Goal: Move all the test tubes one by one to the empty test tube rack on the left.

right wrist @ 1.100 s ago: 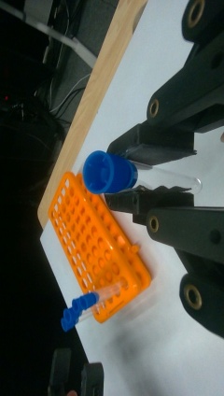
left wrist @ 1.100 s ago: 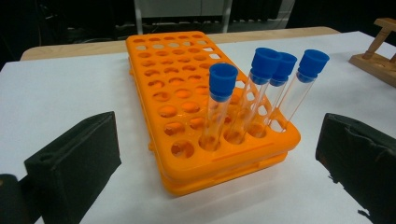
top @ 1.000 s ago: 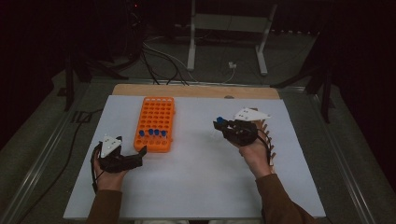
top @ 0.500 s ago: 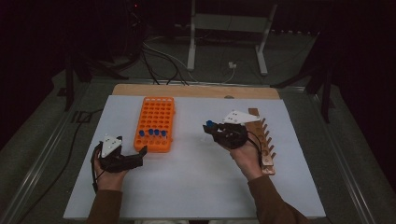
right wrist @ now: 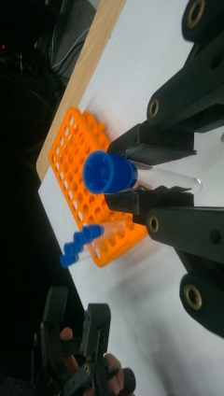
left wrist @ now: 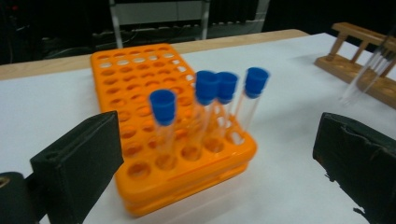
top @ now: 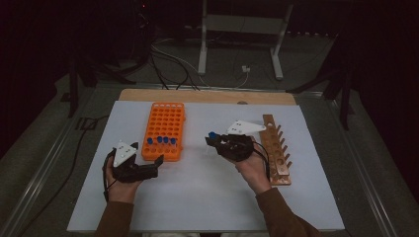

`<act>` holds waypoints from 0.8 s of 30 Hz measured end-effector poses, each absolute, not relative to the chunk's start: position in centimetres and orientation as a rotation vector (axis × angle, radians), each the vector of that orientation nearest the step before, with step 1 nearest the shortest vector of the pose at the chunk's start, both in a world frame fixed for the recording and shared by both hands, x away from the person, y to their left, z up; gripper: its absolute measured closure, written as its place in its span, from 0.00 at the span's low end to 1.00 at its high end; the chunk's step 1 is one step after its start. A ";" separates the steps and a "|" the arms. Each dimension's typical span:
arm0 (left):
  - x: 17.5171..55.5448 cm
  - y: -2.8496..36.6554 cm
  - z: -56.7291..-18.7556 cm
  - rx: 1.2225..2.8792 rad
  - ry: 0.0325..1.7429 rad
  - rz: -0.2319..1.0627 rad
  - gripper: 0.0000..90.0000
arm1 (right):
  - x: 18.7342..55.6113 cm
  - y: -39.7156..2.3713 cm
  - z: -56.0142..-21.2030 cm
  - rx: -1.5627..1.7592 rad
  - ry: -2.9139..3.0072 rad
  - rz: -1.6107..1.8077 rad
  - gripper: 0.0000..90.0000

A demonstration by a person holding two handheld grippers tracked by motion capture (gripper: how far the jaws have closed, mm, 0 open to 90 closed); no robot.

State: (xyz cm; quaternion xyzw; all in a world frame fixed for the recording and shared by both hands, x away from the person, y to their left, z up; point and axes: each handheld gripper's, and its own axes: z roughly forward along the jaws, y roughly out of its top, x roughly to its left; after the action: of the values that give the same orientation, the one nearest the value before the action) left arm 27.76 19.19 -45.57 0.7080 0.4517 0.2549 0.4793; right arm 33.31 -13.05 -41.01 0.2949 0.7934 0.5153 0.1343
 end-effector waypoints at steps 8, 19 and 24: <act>27.6 17.4 -45.0 1.767 1.038 0.604 0.03 | 33.1 -12.0 -41.3 0.844 2.326 1.522 0.86; 28.3 14.3 -44.2 1.807 0.956 0.578 0.03 | 32.6 -10.0 -41.3 0.797 2.373 1.526 0.85; 28.4 13.2 -44.0 1.828 0.917 0.570 0.03 | 32.5 -9.2 -41.0 0.780 2.383 1.537 0.85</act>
State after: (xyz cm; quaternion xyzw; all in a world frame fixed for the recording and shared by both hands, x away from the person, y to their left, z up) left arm 28.40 13.25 -43.99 0.7519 0.3771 0.2342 0.4875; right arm 32.50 -9.16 -41.05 0.2639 0.8061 0.5201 0.1002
